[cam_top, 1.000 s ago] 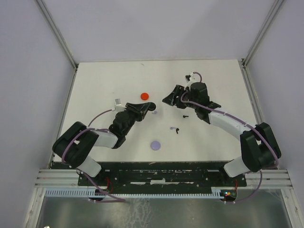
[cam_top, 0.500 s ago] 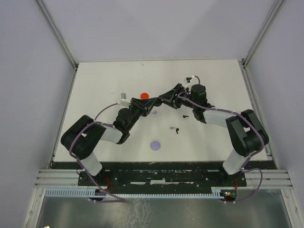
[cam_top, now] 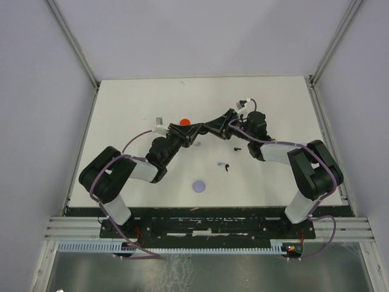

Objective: Insert the wireless bluetooth earbuds into the charging case
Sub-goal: Pick up the charging case at the center of the board.

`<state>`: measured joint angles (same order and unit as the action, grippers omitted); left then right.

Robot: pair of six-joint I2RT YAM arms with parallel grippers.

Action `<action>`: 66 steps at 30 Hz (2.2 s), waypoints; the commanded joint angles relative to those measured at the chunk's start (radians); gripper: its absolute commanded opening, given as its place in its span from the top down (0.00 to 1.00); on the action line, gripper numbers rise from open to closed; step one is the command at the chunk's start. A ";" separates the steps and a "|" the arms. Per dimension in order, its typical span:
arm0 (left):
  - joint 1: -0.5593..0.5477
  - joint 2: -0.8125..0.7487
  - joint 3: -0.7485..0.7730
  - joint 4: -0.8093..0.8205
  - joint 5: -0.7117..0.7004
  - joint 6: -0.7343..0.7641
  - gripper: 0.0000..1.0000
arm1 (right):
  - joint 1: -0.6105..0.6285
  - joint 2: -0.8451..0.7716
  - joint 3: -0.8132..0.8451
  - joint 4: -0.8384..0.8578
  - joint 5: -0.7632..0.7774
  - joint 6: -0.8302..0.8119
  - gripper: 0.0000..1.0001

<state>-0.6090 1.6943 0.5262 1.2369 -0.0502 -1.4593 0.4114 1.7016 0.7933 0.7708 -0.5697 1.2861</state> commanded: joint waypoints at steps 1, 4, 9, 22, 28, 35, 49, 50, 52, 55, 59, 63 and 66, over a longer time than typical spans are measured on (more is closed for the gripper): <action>-0.005 0.016 0.042 0.058 -0.010 -0.030 0.97 | -0.002 0.006 -0.003 0.110 -0.038 0.012 0.52; -0.005 0.027 0.050 0.060 -0.005 -0.033 0.97 | -0.002 0.010 -0.006 0.117 -0.039 0.011 0.54; -0.004 0.046 0.056 0.072 -0.009 -0.045 0.97 | -0.003 0.015 -0.005 0.122 -0.045 0.012 0.60; -0.001 0.060 0.050 0.121 0.018 -0.052 0.66 | -0.005 0.014 -0.017 0.126 -0.039 0.001 0.82; 0.027 0.043 0.034 0.119 0.063 -0.048 0.49 | -0.015 -0.004 -0.023 0.116 -0.051 -0.005 0.85; 0.114 0.030 0.056 0.046 0.269 -0.027 0.48 | -0.048 -0.031 -0.016 0.073 -0.104 -0.040 0.86; 0.148 0.151 0.170 0.089 0.570 -0.013 0.49 | -0.082 -0.022 0.043 -0.005 -0.217 -0.078 0.87; 0.147 0.149 0.170 0.085 0.573 -0.010 0.49 | -0.082 -0.021 0.044 -0.005 -0.217 -0.077 0.87; 0.148 0.140 0.167 0.071 0.578 0.003 0.49 | -0.082 -0.018 0.046 -0.005 -0.217 -0.077 0.87; 0.148 0.127 0.166 0.047 0.583 0.021 0.52 | -0.082 -0.016 0.049 -0.004 -0.217 -0.076 0.87; 0.146 0.125 0.163 0.042 0.592 0.025 0.57 | -0.082 -0.013 0.052 0.000 -0.220 -0.073 0.87; 0.146 0.122 0.159 0.046 0.584 0.025 0.59 | -0.082 -0.012 0.052 0.001 -0.222 -0.072 0.88; 0.147 0.121 0.153 0.055 0.576 0.021 0.60 | -0.082 -0.011 0.052 0.004 -0.222 -0.071 0.88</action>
<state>-0.4576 1.8450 0.6632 1.2579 0.5179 -1.4788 0.3313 1.7119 0.8059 0.7223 -0.7635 1.2285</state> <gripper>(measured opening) 0.403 0.317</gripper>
